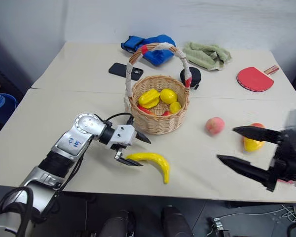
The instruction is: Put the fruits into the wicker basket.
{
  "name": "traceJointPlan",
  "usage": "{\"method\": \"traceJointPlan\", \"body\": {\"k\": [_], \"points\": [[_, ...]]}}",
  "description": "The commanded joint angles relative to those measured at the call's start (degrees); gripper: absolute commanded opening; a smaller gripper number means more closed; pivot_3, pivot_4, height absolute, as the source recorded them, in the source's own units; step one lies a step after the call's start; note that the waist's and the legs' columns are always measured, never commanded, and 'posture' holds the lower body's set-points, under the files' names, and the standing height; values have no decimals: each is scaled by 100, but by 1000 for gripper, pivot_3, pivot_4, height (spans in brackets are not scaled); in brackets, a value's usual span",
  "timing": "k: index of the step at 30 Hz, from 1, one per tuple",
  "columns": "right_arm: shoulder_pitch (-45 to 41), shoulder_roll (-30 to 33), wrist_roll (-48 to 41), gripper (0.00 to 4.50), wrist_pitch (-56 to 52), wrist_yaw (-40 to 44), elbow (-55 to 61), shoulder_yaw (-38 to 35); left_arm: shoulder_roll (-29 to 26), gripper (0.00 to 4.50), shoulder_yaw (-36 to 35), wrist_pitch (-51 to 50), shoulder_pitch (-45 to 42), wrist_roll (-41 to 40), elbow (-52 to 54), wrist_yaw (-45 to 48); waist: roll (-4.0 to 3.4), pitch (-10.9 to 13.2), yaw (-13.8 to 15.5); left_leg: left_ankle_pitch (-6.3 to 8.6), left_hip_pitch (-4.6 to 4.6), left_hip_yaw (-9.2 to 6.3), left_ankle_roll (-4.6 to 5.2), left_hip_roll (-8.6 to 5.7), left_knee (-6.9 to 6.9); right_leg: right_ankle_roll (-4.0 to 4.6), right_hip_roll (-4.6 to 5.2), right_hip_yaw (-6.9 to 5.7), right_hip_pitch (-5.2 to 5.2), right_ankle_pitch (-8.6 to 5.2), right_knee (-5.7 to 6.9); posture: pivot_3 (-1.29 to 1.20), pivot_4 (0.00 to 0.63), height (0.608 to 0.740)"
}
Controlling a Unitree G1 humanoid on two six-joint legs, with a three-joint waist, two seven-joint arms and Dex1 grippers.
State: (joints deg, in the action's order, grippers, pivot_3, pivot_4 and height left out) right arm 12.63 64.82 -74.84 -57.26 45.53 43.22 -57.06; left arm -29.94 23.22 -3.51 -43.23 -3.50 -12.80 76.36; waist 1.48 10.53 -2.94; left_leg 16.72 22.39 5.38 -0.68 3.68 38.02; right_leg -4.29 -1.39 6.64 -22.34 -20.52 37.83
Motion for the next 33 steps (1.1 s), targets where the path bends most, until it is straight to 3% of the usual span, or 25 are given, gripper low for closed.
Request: {"method": "traceJointPlan", "body": {"k": [1, 6, 14, 18, 25, 29, 33], "points": [[-368, 144, -235, 4474, 247, -303, 26, 308, 49, 4500, 154, 390, -169, 294, -115, 12, 1, 0, -2, 0, 3, 4, 0, 0, 1, -2, 3, 1, -2, 1, -2, 0, 150, 740], [-875, 141, -447, 4500, 405, -708, -38, 724, -9, 3290, 316, 728, -250, 563, -375, 193, 1, 0, -7, -7, 4, 8, -12, 2, 1, -3, 4, 2, -9, 1, 2, 0, 150, 740], [-989, 5, -8, 4500, 608, -727, -83, 1026, -232, 691, 312, 1224, -261, 869, -634, 199, 0, 0, -15, -2, -1, 9, -3, 3, 1, -3, 5, 3, -8, 1, 10, 0, 150, 740], [-951, -41, 198, 4500, 683, -625, -92, 1154, -293, 619, -24, 825, -206, 342, -439, 380, 0, 0, -29, -3, -1, 10, 1, 3, 2, -2, 5, 3, -10, 1, 15, 0, 150, 740], [-1140, -61, 46, 4500, 766, -733, -114, 1324, 36, 619, -1097, -1713, -834, -1117, 322, 102, 1, 0, 14, -16, 10, -2, -21, 4, 11, -3, 7, -12, -12, 1, 17, 0, 150, 740], [-1240, -80, 118, 4500, 795, -756, -142, 1456, 168, 619, -1228, -2448, -1444, -1114, 260, -399, 1, 0, 12, -16, 8, -1, -21, 1, 10, -3, 6, -11, -11, 1, 15, 0, 150, 740], [-1317, -118, 202, 4500, 883, -830, -123, 1606, 509, 619, -934, -3038, -2270, 17, -483, -2126, 4, 2, 44, -17, 8, -2, -22, -1, 12, -3, 6, -8, -11, 1, 14, 0, 150, 740]]}}
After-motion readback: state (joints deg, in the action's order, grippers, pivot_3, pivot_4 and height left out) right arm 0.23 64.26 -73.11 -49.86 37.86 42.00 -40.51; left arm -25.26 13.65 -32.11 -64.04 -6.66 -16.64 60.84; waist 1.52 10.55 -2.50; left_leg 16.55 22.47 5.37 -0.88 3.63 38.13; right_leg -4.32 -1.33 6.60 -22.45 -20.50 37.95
